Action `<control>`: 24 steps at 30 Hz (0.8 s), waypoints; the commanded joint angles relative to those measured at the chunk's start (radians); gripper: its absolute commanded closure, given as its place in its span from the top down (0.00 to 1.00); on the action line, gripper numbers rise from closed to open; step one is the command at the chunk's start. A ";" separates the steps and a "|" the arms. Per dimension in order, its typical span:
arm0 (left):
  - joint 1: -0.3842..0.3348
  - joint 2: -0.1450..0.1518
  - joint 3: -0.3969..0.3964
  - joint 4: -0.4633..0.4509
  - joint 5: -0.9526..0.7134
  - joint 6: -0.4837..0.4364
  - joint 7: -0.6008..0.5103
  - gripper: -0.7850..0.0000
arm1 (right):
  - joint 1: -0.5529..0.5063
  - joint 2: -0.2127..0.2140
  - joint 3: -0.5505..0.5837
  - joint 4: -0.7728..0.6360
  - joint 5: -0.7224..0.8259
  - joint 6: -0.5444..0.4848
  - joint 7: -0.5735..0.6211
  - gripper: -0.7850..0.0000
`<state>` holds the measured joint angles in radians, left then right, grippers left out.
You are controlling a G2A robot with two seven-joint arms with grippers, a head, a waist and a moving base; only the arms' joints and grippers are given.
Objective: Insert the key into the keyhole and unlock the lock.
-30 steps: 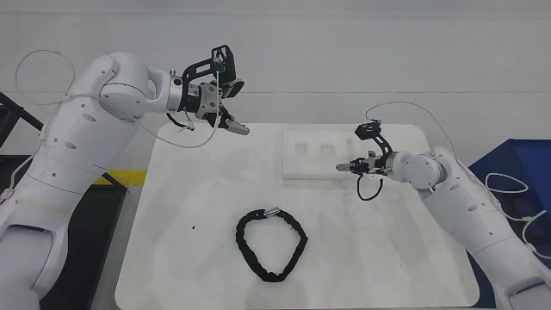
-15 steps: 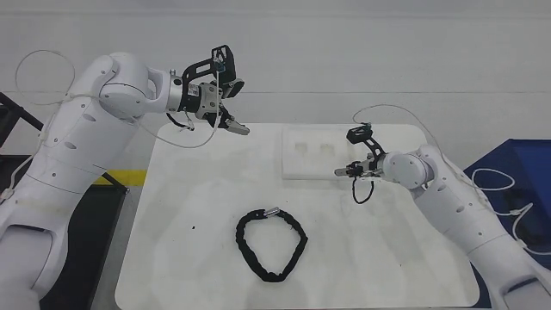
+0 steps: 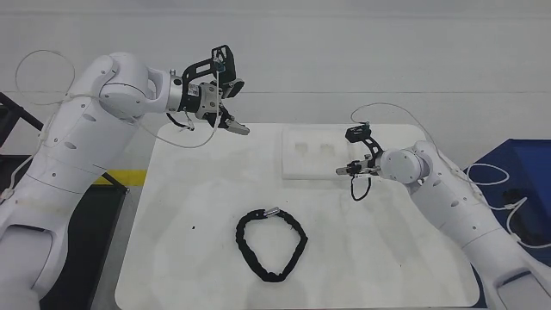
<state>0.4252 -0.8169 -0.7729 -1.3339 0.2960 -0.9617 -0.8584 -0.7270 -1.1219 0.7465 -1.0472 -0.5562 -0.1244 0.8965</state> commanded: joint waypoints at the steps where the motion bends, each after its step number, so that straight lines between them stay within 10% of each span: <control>1: 0.000 0.000 0.000 0.000 0.000 0.000 0.000 1.00 | 0.002 -0.003 0.001 0.008 0.000 0.010 0.005 0.70; 24: 0.000 0.000 0.000 0.000 0.000 0.000 0.000 1.00 | 0.010 -0.021 0.021 0.022 -0.045 0.102 0.061 0.42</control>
<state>0.4252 -0.8169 -0.7729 -1.3339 0.2960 -0.9617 -0.8584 -0.7175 -1.1420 0.7667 -1.0290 -0.6028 -0.0210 0.9598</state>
